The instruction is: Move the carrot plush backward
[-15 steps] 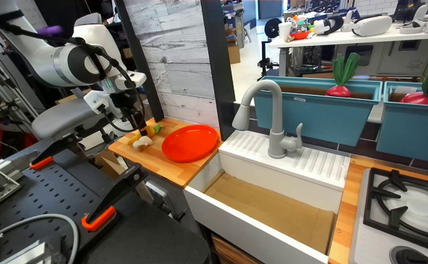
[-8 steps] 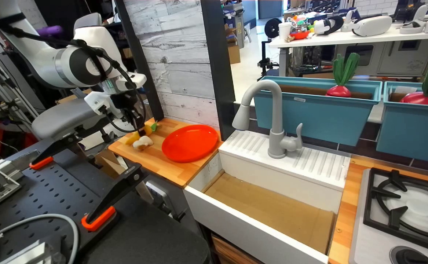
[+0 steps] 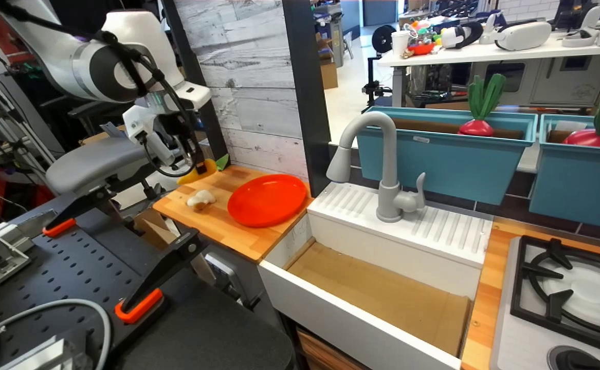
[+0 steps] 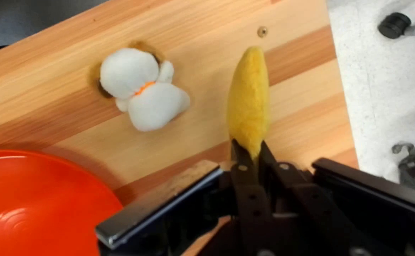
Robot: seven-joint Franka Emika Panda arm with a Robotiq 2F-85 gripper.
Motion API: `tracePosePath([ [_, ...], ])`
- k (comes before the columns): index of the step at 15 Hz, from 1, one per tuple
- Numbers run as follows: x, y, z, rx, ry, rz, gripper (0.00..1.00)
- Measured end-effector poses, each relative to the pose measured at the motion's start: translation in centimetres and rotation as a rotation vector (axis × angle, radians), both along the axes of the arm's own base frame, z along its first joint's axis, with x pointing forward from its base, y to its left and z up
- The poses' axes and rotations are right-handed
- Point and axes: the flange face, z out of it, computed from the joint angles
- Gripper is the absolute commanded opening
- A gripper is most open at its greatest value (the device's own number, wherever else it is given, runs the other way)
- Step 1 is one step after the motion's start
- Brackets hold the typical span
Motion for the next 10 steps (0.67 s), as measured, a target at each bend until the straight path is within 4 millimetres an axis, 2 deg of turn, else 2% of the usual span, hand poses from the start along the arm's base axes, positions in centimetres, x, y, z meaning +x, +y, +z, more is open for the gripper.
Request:
tracePosePath([
  [3,1.5,-3.5,2.7,0.081,-0.005,-0.151,0.02],
  [5,2.2,-6.1,3.6,0.109,-0.006,-0.241,0.02],
  [7,2.4,-8.0,3.8,0.121,-0.001,-0.307,0.02],
  [10,2.1,-9.4,3.2,0.117,0.014,-0.371,0.02],
])
